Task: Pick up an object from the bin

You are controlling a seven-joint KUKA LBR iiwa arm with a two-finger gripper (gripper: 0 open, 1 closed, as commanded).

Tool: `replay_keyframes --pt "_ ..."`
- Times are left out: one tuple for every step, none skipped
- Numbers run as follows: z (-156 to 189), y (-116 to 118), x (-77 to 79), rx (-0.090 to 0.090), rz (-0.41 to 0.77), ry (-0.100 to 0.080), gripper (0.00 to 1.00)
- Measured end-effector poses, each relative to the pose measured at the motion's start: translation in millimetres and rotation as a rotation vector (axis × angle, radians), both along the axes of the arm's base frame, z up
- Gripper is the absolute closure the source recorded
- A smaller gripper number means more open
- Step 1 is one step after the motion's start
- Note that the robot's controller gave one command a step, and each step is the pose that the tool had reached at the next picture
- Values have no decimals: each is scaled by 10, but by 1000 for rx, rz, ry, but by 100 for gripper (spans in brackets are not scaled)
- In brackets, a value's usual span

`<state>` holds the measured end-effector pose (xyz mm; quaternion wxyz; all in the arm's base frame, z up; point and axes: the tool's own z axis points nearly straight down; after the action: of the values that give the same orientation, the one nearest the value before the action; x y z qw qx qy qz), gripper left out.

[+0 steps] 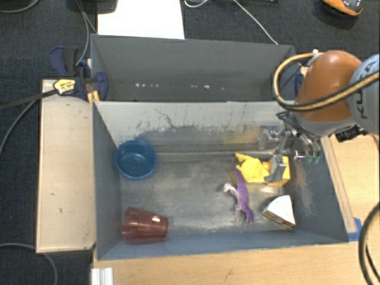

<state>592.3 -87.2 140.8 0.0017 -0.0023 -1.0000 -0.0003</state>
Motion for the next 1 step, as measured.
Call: replay_keyframes --pt "48 4 13 -1 3 -7 0"
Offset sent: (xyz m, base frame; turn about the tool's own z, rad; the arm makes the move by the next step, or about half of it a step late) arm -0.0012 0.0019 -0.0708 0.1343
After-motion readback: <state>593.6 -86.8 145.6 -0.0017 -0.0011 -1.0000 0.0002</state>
